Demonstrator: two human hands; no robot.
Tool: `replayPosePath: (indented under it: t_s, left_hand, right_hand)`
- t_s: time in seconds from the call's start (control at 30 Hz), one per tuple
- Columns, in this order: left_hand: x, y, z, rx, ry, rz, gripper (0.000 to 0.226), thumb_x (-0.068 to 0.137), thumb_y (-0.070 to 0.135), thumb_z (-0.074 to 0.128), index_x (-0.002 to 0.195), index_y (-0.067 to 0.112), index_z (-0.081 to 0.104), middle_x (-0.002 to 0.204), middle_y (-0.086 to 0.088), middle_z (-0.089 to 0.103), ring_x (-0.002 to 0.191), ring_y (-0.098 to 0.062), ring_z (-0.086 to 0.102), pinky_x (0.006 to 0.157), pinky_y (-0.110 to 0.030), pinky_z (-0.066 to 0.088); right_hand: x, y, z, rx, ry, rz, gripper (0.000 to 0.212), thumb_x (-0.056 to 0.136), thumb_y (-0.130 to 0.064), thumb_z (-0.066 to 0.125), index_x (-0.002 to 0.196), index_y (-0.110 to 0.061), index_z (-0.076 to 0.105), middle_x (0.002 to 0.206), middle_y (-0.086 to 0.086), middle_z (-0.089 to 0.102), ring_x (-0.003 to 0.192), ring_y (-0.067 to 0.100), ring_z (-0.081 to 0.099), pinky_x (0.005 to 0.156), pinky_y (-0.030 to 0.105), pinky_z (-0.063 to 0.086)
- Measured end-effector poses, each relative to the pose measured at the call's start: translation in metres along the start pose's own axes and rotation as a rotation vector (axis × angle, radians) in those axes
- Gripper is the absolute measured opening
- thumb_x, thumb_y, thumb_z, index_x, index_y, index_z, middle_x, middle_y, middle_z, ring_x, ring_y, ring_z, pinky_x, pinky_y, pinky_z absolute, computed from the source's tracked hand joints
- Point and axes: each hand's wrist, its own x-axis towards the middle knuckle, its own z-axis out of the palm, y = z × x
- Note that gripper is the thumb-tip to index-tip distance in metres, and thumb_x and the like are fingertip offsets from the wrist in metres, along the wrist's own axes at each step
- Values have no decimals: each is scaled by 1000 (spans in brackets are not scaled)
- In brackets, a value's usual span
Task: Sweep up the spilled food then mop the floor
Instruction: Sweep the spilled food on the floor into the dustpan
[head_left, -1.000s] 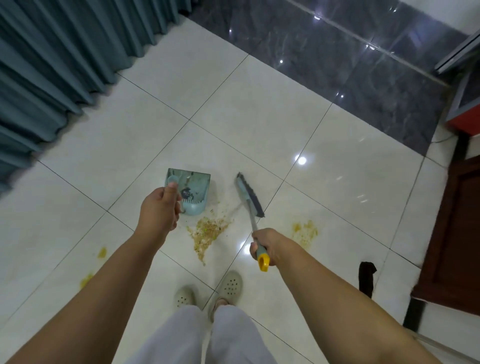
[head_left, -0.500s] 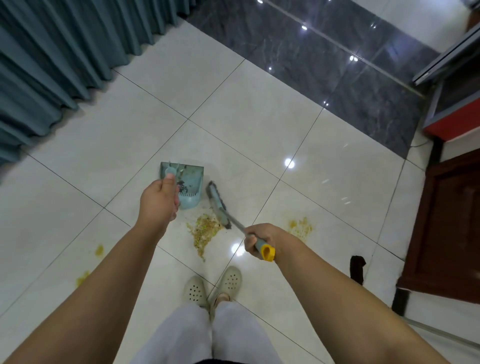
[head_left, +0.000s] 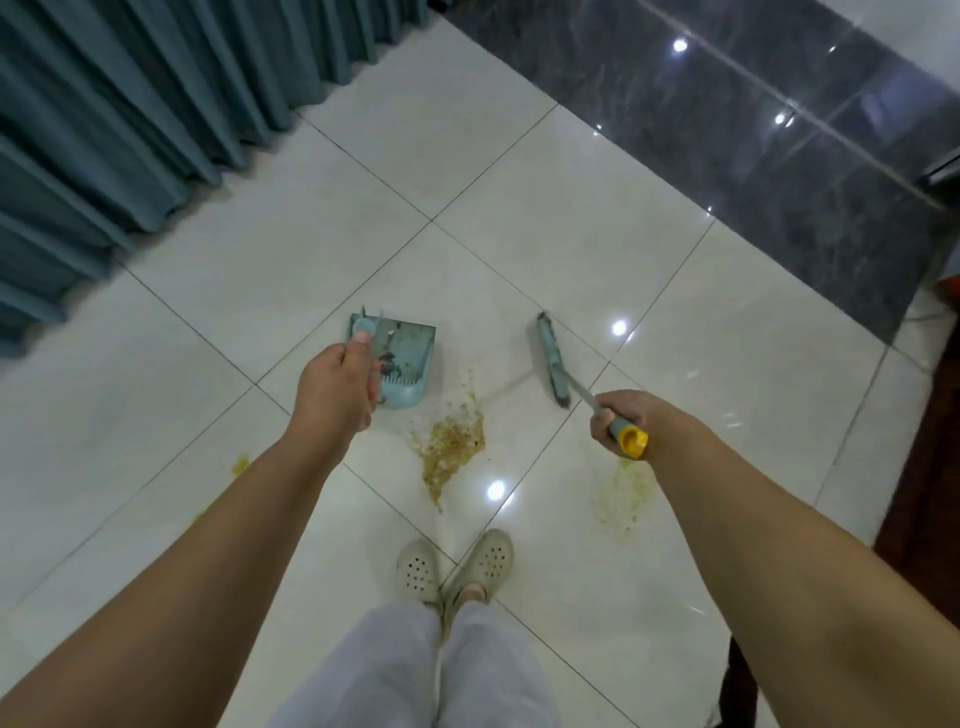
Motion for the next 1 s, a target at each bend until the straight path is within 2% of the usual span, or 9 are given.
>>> replayPosePath:
  t_s: [0.17, 0.23, 0.37, 0.5, 0.6, 0.7, 0.83, 1.0]
  left_hand:
    - [11, -10, -8, 13, 34, -3, 40, 101, 39, 37, 78, 10, 52, 56, 0, 44, 43, -12, 33, 40, -20, 26]
    - [14, -11, -10, -9, 43, -24, 40, 101, 39, 38, 76, 11, 52, 57, -1, 44, 42, -12, 33, 39, -19, 26]
    - [19, -6, -14, -56, 68, -66, 39, 99, 42, 41, 80, 11, 53, 60, -1, 45, 37, -8, 36, 36, -16, 27]
    - [19, 7, -12, -57, 84, -33, 41, 100, 41, 40, 72, 12, 50, 59, -3, 45, 37, -9, 36, 33, -13, 27]
    - [18, 19, -6, -36, 81, -16, 44, 100, 42, 39, 73, 10, 49, 58, -5, 44, 40, -12, 38, 31, -11, 27]
    - [20, 30, 2, -58, 79, -6, 43, 100, 44, 39, 75, 10, 49, 59, -6, 44, 45, -15, 38, 31, -11, 27]
    - [25, 44, 16, -47, 84, 12, 43, 100, 43, 38, 88, 5, 54, 59, -7, 46, 45, -16, 39, 30, -11, 27]
    - [42, 58, 42, 2, 87, 28, 46, 99, 44, 38, 71, 11, 51, 59, -6, 48, 44, -17, 40, 34, -17, 32]
  right_hand:
    - [19, 13, 41, -195, 34, 55, 12, 96, -3, 42, 84, -4, 42, 69, 9, 41, 31, 12, 43, 32, 13, 38]
    - [16, 24, 57, -279, 36, 72, 13, 97, -3, 42, 84, -3, 44, 69, 10, 41, 38, 14, 43, 34, 13, 40]
    - [-2, 48, 79, -389, 27, 117, 17, 99, -7, 43, 83, -2, 44, 67, 10, 41, 23, 12, 41, 33, 13, 40]
    - [-17, 55, 81, -488, 14, 161, 14, 98, -10, 44, 88, 0, 46, 69, 10, 43, 29, 13, 42, 33, 12, 38]
    - [-32, 46, 75, -541, 37, 153, 19, 97, -11, 48, 81, -3, 44, 60, 8, 45, 24, 12, 40, 31, 11, 36]
    - [-42, 30, 61, -437, 40, 155, 21, 98, -10, 46, 78, -3, 43, 41, 9, 45, 23, 13, 37, 30, 11, 35]
    - [-41, -1, 37, -371, 61, 127, 18, 96, -10, 47, 79, -3, 45, 40, 8, 43, 24, 11, 36, 29, 13, 34]
    - [-26, -57, 12, -234, 56, 74, 20, 96, -8, 44, 76, -8, 39, 38, 4, 39, 24, 10, 37, 28, 12, 35]
